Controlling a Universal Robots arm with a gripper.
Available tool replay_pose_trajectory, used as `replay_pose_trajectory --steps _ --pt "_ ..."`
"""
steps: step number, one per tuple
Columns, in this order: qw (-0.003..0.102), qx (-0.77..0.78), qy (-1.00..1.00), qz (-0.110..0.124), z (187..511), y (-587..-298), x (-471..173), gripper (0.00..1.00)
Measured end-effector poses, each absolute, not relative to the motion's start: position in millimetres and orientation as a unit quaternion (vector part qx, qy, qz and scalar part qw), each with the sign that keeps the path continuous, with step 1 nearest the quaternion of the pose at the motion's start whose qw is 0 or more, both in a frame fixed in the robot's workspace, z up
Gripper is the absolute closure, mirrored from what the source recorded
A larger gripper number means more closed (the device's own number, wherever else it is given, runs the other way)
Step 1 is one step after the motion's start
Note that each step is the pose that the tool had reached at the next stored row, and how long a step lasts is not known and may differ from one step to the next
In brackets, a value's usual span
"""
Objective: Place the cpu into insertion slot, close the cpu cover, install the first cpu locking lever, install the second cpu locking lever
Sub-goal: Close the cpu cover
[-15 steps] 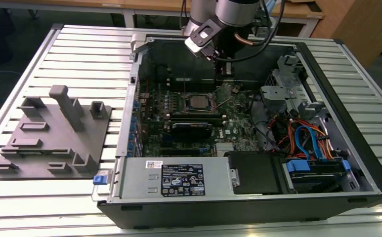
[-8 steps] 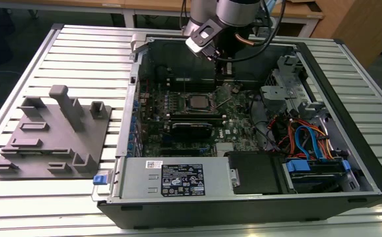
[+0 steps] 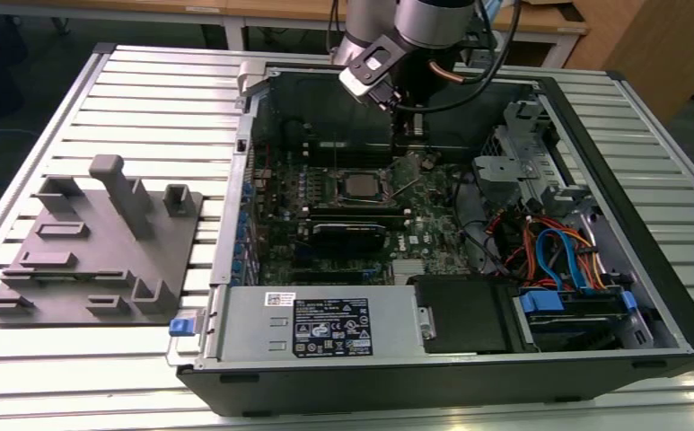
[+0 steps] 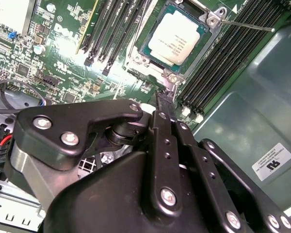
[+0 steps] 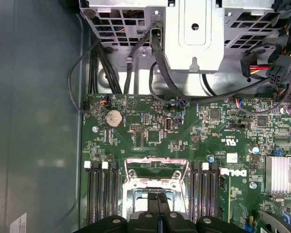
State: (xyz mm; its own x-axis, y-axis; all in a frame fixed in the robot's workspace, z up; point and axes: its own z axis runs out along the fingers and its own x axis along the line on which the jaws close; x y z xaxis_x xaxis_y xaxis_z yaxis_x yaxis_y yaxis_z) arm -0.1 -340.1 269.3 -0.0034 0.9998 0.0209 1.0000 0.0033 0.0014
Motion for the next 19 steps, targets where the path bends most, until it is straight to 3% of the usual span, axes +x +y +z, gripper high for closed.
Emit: replay_pose_trajectory --steps 19 --pt "0.007 -0.706 -0.708 -0.008 269.3 -340.1 5.2 0.9"
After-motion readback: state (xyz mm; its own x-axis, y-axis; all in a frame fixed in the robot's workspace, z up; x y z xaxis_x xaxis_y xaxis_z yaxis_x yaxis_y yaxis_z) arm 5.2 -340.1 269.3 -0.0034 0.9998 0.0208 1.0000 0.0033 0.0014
